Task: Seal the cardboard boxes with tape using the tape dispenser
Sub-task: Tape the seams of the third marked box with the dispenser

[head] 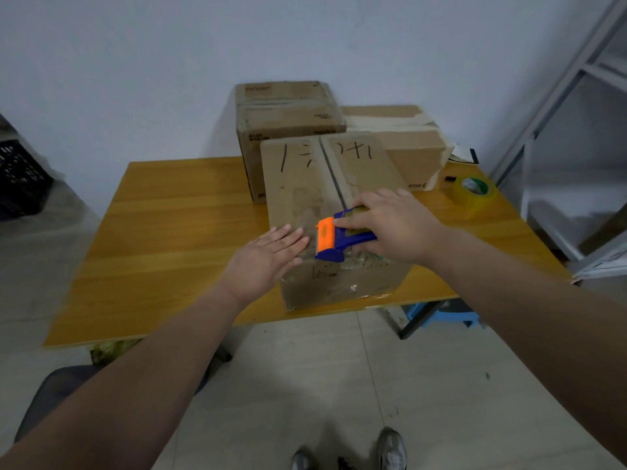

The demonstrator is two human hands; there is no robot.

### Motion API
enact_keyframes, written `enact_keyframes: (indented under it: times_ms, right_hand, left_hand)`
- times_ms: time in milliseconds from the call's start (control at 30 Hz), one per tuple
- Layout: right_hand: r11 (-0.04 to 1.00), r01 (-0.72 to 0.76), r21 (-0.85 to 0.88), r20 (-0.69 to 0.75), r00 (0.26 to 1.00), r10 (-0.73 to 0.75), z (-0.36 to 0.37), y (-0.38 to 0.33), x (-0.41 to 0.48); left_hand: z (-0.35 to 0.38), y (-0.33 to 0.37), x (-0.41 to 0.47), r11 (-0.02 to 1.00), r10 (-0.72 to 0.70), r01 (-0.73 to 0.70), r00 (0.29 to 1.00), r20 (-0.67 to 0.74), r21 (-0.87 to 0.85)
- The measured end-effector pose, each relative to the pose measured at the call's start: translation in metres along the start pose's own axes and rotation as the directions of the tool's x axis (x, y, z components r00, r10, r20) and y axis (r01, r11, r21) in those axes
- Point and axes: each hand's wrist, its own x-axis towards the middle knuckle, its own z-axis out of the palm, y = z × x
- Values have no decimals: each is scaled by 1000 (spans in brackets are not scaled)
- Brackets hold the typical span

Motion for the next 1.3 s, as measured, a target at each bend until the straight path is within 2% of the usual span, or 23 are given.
enact_keyframes:
  times_ms: [67,133,333,600,700,833,1167,1300]
  right_hand:
    - [1000,4,-13,14,1000,-4,0,0,0]
    - [999,18,-33,35,999,-17,-1,1,1]
    - [970,145,-193,157,981,-116,-9,9,5]
    - [913,246,-324,65,969,-238,-11,7,0]
    - [907,253,-337,55,967,-249,-15,42,-26]
    - [945,131,-300,51,991,-121,-8,92,-63]
    - [924,214,-316,100,976,-192,-10,93,-38]
    - [926,229,-299,104,973,-207,-9,99,-33]
  left_hand:
    - [1,-3,-2,999,-7,2,992,126,44]
    - [3,-5,-5,996,-34,18,984,174,91]
    - [2,27,-2,958,-230,204,967,112,204]
    - [2,51,0,863,-442,387,890,114,326]
    - [2,55,0,825,-495,434,864,94,362]
    - [0,62,4,808,-529,472,845,81,352]
    - [-3,87,26,722,-629,553,775,62,417]
    - [-1,106,41,754,-600,540,797,59,374]
